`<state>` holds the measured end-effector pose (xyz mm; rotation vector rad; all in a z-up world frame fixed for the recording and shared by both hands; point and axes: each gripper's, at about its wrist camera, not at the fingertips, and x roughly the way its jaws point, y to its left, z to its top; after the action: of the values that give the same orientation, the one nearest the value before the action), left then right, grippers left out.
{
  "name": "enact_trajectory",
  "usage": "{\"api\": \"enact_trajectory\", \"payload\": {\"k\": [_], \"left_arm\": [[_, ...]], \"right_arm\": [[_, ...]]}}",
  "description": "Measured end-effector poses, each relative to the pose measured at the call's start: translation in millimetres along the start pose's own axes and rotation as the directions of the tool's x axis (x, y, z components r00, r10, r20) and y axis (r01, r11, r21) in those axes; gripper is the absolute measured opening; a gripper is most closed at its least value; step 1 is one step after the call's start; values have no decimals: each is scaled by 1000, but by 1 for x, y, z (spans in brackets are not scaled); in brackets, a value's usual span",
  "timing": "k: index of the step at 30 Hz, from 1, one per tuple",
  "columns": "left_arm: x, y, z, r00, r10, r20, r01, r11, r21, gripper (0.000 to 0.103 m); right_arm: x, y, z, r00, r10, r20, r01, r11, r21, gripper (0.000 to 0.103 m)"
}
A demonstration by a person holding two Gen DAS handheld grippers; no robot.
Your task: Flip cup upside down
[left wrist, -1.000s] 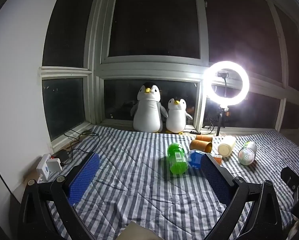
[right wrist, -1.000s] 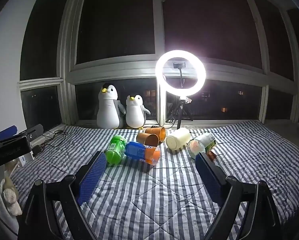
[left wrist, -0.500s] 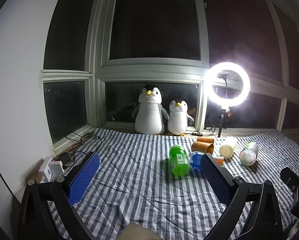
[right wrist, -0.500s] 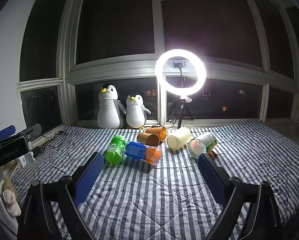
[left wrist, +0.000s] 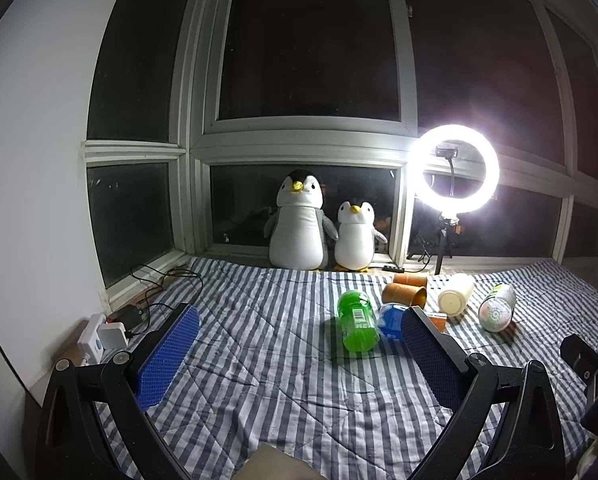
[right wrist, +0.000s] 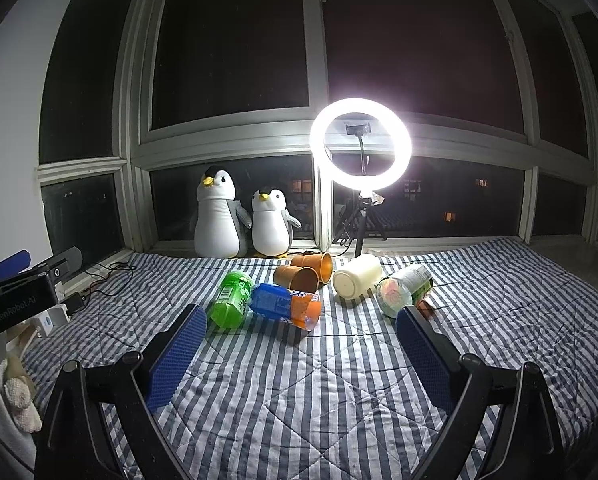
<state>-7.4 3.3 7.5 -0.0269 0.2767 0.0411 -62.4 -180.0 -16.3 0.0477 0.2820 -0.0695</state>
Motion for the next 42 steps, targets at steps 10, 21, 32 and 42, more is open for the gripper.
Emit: {"api": "enact_trajectory", "payload": {"k": [10, 21, 32, 42], "left_arm": [[1, -1, -1, 1000, -5, -8, 5, 1000, 1, 102], [3, -2, -4, 1000, -9, -14, 9, 1000, 2, 102], [14, -1, -7, 999, -21, -49, 21, 1000, -6, 102], [82, 8, -11, 970, -67, -233, 59, 997, -40, 102]], "right_arm": [[0, -1, -1, 1000, 0, -1, 0, 1000, 0, 94], [0, -1, -2, 1000, 0, -2, 0, 1000, 1, 95], [5, -9, -8, 1000, -6, -17, 6, 1000, 13, 95], [13, -18, -12, 999, -15, -37, 16, 999, 32, 95]]}}
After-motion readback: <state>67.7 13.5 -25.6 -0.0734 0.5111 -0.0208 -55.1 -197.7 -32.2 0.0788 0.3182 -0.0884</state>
